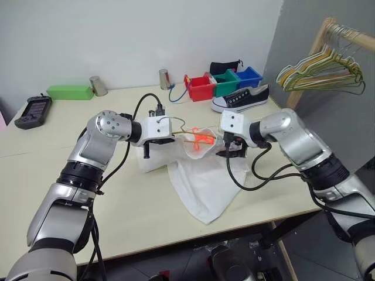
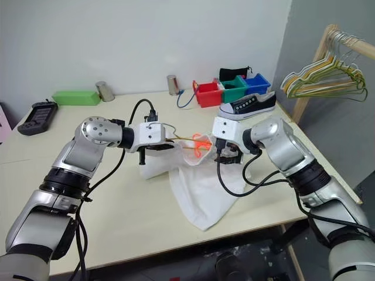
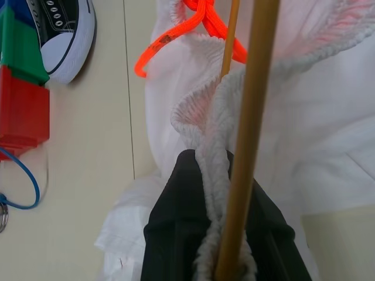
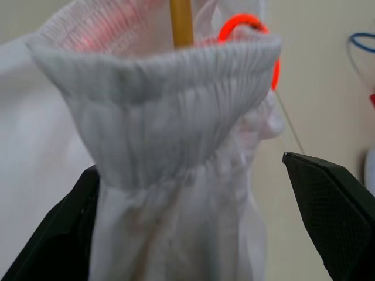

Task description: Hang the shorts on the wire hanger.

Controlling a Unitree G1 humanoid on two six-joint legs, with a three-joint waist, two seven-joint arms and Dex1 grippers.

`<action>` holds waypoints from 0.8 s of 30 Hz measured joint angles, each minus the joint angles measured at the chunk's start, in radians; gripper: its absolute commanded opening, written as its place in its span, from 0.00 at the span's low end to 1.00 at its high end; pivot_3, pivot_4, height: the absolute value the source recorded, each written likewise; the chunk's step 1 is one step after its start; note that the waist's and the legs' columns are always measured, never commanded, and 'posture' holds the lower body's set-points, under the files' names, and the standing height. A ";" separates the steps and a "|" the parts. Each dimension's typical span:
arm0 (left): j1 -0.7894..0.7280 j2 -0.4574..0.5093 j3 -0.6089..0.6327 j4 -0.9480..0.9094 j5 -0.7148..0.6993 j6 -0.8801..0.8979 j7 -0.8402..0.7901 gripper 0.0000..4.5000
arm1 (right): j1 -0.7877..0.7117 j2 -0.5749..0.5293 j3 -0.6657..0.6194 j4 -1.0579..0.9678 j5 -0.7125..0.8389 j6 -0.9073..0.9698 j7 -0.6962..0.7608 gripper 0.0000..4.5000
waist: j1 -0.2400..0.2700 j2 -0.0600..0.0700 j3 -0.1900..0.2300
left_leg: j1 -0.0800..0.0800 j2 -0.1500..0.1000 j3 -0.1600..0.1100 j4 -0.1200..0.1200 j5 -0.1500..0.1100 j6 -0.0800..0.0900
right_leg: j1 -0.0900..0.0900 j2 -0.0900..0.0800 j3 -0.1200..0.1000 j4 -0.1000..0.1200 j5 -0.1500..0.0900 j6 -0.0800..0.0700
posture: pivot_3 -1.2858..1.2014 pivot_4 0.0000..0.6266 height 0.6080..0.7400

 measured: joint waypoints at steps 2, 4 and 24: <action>0.006 0.006 0.001 -0.020 -0.001 0.012 0.000 0.01 | -0.010 0.016 0.011 0.051 -0.023 -0.031 0.000 0.98 | 0.000 0.000 0.000 | 0.000 0.000 0.000 0.000 0.000 0.000 | 0.000 0.000 0.000 0.000 0.000 0.000 | 0.40 0.03 1.00; 0.016 0.006 0.000 -0.034 -0.001 0.031 0.000 0.01 | -0.031 0.028 0.031 0.116 -0.065 -0.094 -0.001 0.98 | 0.001 0.000 0.000 | 0.000 0.000 0.000 0.000 0.000 0.000 | 0.000 0.000 0.000 0.000 0.000 0.000 | 0.41 0.03 1.00; 0.013 0.015 0.000 -0.040 0.003 0.041 0.026 0.01 | -0.048 0.056 0.024 0.276 -0.180 -0.311 -0.006 0.00 | 0.006 0.000 0.000 | 0.001 0.000 -0.002 0.000 0.000 0.000 | 0.001 0.000 0.000 0.000 0.000 0.000 | 0.40 0.03 1.00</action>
